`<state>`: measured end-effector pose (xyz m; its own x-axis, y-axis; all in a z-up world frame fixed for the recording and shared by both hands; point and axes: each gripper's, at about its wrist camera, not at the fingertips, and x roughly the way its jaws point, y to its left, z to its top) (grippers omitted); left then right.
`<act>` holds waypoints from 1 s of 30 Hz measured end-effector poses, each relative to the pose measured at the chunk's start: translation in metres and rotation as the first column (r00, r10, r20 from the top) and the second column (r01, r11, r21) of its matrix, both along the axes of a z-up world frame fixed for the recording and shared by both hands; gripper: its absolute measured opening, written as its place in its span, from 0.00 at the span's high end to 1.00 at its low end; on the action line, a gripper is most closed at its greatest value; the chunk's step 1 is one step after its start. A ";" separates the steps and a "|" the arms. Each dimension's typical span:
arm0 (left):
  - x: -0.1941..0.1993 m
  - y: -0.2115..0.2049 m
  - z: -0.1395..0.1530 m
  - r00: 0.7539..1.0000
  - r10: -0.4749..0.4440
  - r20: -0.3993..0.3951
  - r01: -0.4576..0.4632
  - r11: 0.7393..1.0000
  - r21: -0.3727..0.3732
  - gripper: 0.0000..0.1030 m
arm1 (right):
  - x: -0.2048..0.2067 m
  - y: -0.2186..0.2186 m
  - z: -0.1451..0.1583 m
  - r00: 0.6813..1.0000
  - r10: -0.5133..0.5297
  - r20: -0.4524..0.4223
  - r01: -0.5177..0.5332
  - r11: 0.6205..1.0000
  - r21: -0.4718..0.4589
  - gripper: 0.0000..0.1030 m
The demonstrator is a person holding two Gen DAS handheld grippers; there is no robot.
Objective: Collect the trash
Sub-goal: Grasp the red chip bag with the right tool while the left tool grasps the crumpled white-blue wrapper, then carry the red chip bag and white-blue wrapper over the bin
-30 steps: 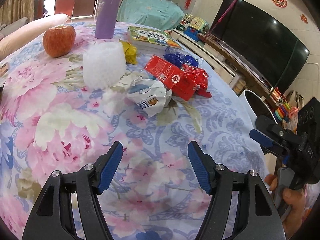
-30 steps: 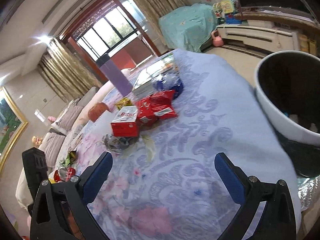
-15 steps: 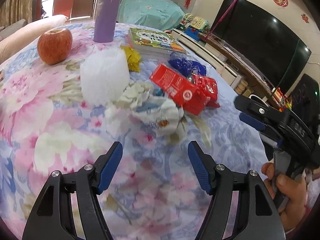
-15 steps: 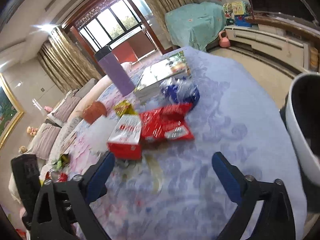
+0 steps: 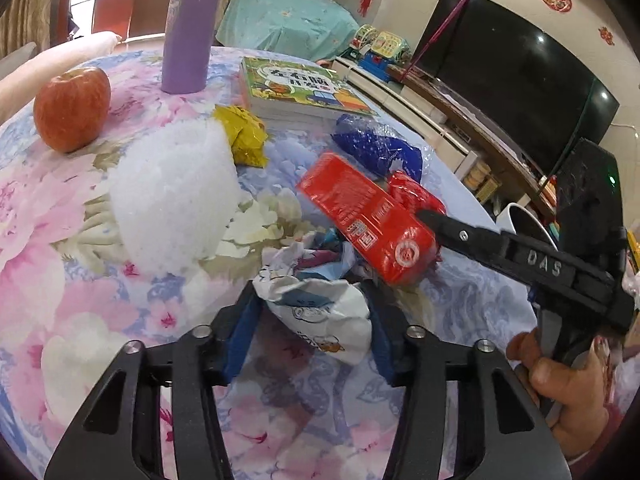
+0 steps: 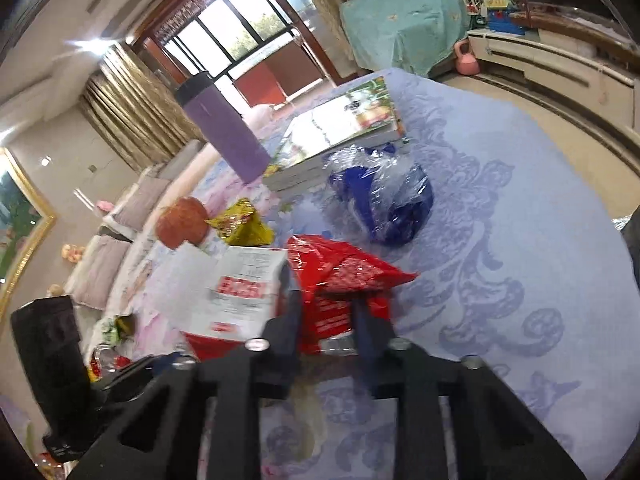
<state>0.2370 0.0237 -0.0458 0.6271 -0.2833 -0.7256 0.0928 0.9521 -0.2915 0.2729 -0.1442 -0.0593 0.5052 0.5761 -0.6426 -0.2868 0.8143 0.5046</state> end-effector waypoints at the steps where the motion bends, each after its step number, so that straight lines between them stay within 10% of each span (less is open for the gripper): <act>1: -0.002 0.000 0.001 1.000 0.000 0.004 0.000 1.000 0.000 0.57 | -0.005 0.000 0.002 1.000 0.002 0.014 -0.002 1.000 -0.006 0.87; 30: -0.059 -0.109 0.027 0.977 -0.211 0.042 0.212 0.977 -0.018 0.63 | -0.094 -0.111 0.036 0.977 -0.186 0.108 0.183 0.982 0.045 0.93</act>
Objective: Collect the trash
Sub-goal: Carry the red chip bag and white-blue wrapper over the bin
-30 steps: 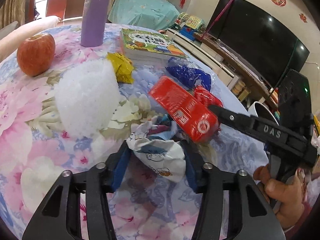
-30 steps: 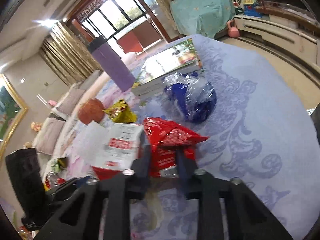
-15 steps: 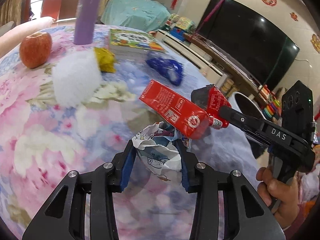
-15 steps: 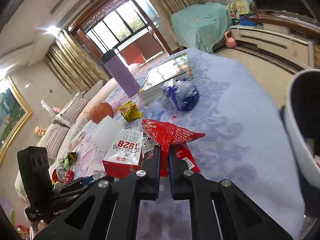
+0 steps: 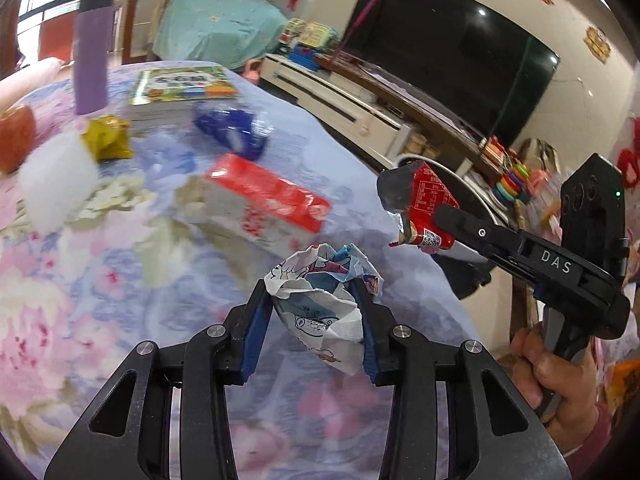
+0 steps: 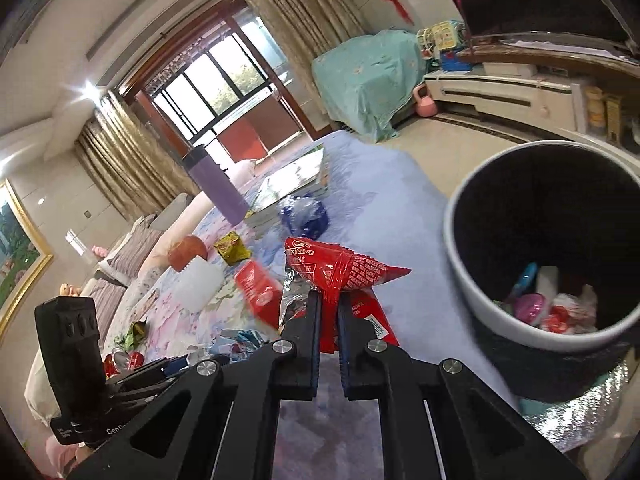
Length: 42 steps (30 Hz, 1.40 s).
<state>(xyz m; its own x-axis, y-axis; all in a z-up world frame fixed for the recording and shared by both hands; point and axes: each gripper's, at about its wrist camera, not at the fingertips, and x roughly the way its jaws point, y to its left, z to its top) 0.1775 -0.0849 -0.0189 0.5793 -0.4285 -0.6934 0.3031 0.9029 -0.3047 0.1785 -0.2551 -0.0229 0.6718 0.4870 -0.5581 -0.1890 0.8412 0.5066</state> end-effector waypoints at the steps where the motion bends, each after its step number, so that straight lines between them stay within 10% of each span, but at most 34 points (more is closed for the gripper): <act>1: 0.000 -0.005 0.000 1.000 -0.008 0.000 0.008 1.000 -0.001 0.63 | -0.003 -0.005 0.000 1.000 -0.007 -0.001 0.007 1.000 -0.001 0.93; 42: 0.016 -0.126 0.028 0.982 -0.173 0.077 0.166 0.982 0.090 0.63 | -0.036 -0.110 0.008 0.978 -0.201 0.058 0.201 0.980 0.001 0.93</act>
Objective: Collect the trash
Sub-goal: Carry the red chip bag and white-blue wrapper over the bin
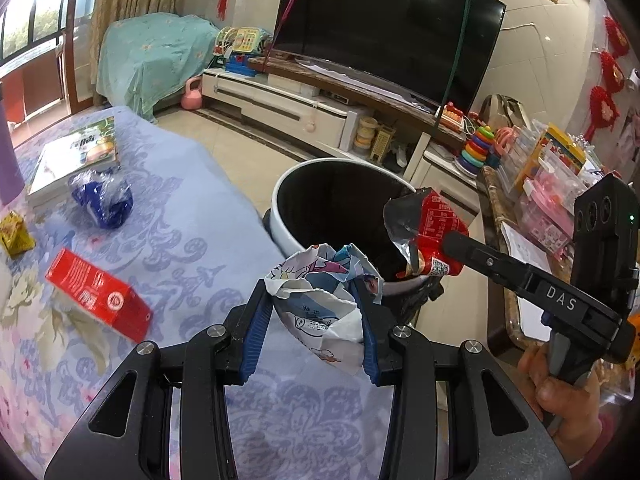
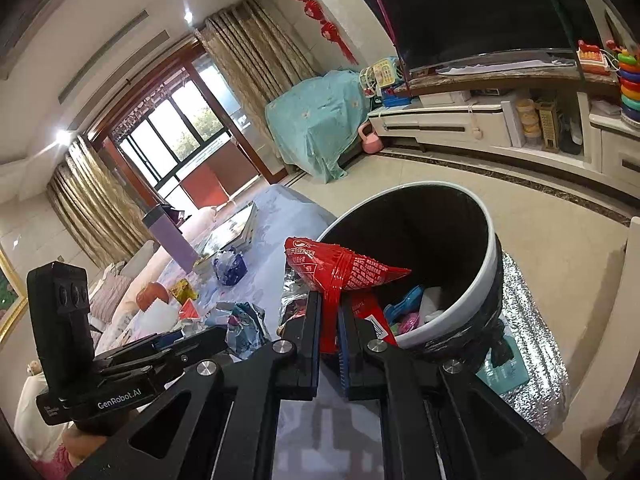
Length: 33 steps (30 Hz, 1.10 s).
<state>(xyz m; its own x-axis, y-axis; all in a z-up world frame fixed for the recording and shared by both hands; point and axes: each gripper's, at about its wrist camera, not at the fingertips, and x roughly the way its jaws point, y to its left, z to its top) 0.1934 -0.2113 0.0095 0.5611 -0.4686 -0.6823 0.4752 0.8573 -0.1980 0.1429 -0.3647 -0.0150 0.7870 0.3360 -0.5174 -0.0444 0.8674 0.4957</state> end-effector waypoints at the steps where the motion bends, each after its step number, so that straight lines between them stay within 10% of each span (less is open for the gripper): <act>1: 0.000 -0.001 0.000 1.000 0.000 0.001 0.000 1.000 0.001 0.63 | 0.000 0.000 0.000 1.000 -0.002 0.001 0.002 1.000 0.000 0.93; 33: 0.046 -0.045 -0.004 1.000 -0.002 -0.001 0.003 1.000 0.031 0.63 | 0.026 -0.022 0.000 0.999 -0.017 -0.038 0.015 0.998 -0.058 0.93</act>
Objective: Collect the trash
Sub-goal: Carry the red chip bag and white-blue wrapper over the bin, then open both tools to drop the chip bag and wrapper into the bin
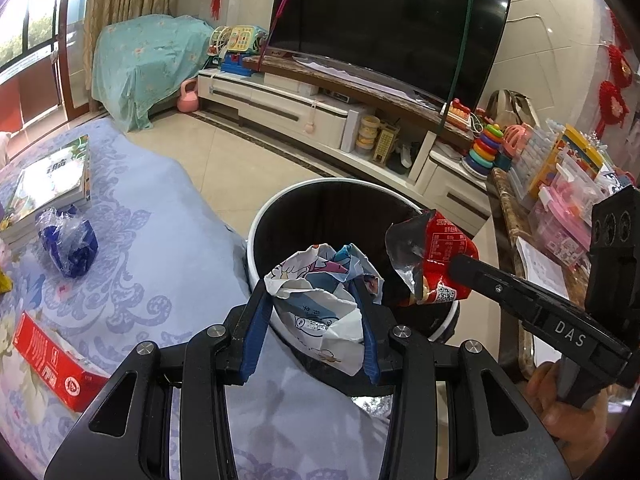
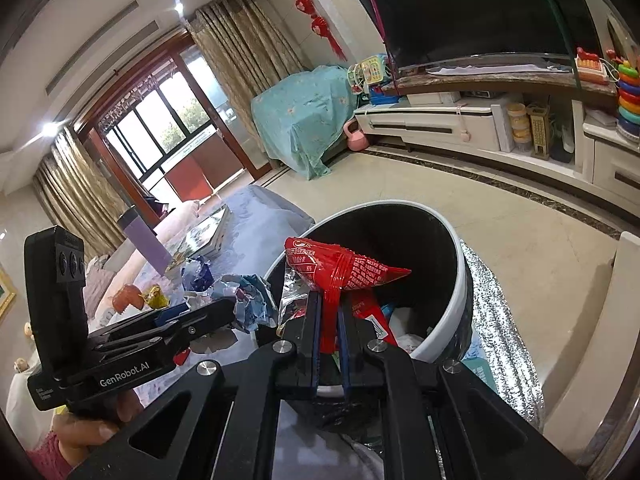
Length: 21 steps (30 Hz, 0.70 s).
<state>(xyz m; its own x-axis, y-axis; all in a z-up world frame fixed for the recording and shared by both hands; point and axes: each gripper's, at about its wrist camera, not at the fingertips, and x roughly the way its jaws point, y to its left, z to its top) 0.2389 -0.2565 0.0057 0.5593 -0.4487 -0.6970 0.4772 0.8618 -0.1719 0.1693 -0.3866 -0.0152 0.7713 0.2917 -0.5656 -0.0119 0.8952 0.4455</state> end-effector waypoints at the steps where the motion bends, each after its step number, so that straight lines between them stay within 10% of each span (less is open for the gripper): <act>1: 0.001 0.000 0.000 1.000 0.001 -0.001 -0.001 1.000 0.001 0.63 | 0.001 0.000 0.000 1.000 0.001 -0.004 -0.001 1.000 -0.003 0.93; 21: 0.017 -0.015 -0.007 0.998 -0.022 -0.050 0.022 1.000 0.002 0.61 | 0.014 -0.011 -0.005 0.998 -0.012 -0.060 0.011 1.000 -0.014 0.88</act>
